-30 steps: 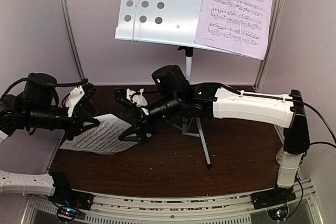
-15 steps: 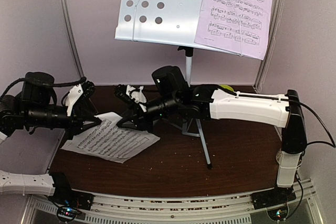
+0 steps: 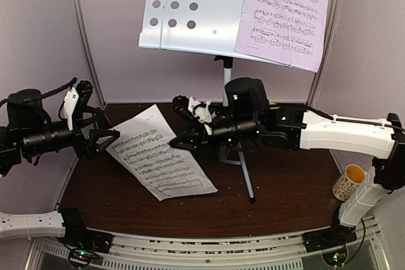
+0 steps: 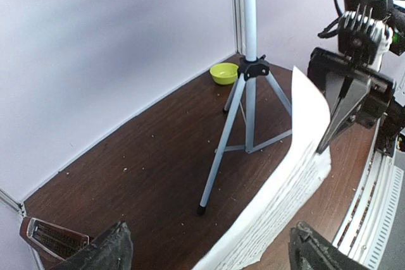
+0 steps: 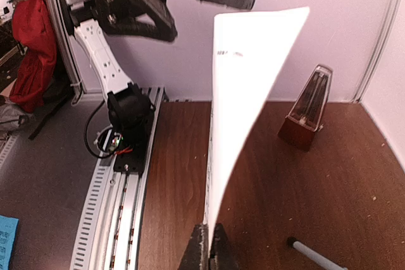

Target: Set up the instrument practice props

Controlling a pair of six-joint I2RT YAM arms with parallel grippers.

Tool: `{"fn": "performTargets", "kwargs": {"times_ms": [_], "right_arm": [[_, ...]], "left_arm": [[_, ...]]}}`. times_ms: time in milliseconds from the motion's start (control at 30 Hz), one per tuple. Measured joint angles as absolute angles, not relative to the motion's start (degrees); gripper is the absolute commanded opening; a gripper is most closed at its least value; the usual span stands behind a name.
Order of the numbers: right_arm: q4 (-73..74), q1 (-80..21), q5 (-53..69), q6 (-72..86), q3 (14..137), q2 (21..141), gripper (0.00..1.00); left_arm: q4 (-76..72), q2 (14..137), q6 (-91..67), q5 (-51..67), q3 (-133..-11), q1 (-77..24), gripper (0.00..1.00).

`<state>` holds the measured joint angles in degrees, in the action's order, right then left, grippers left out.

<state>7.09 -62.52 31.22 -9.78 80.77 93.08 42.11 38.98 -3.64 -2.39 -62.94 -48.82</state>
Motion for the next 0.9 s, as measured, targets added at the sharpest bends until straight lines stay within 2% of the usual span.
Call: {"fn": "performTargets", "kwargs": {"times_ms": [200,433,733,900], "right_arm": [[4.73,-61.93,26.68,-9.54,78.74,81.23,0.00],[5.87,-61.93,17.65,-8.05,78.89,69.52,0.00],[7.53,-61.93,2.48,-5.76,83.92,58.57,0.00],[7.18,-61.93,-6.90,-5.80,86.85,56.73,0.00]], "left_arm": [[35.64,37.67,-4.01,-2.81,-61.12,-48.82,0.85],[30.61,42.11,-2.57,-1.17,-66.35,-48.80,0.75],[23.86,51.33,-1.06,-1.06,-83.99,-48.82,0.74],[24.05,62.22,-0.80,-6.74,-100.77,-48.82,0.71]]}}
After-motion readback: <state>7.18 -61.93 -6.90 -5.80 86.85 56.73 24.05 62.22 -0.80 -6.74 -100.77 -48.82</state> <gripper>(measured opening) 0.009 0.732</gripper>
